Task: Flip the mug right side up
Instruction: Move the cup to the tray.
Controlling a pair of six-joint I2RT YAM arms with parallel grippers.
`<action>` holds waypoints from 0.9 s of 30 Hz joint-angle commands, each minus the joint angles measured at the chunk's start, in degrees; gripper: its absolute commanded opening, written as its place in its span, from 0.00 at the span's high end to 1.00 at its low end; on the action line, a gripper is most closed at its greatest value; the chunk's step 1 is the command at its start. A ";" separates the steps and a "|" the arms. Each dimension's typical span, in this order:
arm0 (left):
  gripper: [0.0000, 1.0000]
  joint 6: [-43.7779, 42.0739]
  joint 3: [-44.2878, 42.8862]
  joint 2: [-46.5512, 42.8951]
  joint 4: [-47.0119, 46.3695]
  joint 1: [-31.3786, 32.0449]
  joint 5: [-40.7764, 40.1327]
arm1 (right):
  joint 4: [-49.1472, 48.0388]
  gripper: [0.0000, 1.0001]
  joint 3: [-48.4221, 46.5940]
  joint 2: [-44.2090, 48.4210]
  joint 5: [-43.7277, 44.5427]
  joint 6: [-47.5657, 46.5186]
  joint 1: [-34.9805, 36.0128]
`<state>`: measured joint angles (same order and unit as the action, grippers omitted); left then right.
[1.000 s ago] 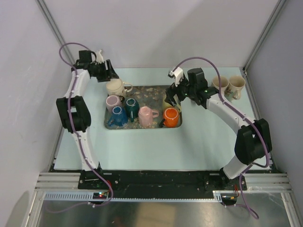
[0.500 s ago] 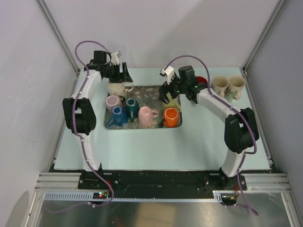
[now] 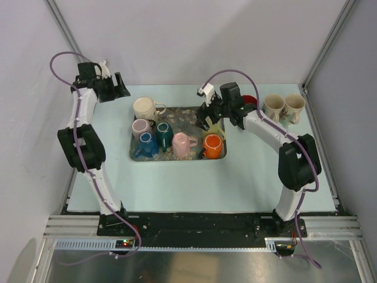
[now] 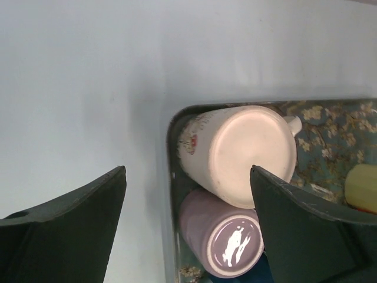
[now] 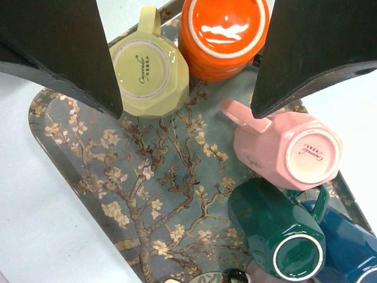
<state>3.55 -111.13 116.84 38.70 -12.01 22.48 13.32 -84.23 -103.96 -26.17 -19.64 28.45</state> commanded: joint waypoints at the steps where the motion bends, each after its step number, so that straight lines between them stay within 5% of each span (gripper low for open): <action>1: 0.11 -0.10 -2.15 3.67 0.35 1.40 8.74 | -0.76 0.04 -3.70 -1.71 -0.91 -3.08 0.02; 18: 0.22 -3.44 -2.26 8.31 0.34 8.17 14.67 | 11.92 0.31 -33.81 -24.61 -4.48 -17.30 0.60; 27: 0.25 -7.14 -2.77 8.83 0.37 15.54 14.72 | 13.63 0.28 -38.50 -30.04 -5.36 -22.64 1.82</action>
<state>-1.23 -111.87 125.62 39.11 0.01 33.87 25.96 -120.38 -132.62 -30.13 -38.59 29.43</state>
